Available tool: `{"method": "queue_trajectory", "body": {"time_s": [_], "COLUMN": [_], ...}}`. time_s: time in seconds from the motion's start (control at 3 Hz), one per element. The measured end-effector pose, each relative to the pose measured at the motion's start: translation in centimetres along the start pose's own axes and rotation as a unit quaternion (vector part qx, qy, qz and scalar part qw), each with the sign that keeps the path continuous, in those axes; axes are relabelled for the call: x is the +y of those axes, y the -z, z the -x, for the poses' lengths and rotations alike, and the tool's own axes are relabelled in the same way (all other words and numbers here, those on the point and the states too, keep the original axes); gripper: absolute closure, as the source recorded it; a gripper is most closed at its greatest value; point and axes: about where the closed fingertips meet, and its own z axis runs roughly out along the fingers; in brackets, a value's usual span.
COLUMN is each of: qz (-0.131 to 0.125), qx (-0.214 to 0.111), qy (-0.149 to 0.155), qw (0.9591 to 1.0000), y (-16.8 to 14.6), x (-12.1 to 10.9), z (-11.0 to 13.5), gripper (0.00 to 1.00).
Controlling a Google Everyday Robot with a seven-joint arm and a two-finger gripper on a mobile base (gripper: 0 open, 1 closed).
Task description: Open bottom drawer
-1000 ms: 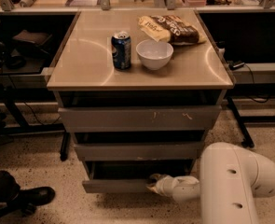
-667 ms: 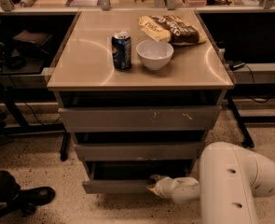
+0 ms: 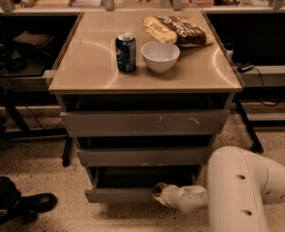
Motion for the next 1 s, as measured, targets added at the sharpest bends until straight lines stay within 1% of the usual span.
{"method": "queue_trajectory", "body": {"time_s": [0.67, 1.0], "qz": [0.0, 0.0], "qx": [0.016, 0.016], "qy": [-0.009, -0.009], "qw": [0.9998, 0.9998], "y": [1.05, 1.43], "x": [0.6, 0.55], "z": [-1.58, -1.17], "gripper": [1.0, 1.0]}}
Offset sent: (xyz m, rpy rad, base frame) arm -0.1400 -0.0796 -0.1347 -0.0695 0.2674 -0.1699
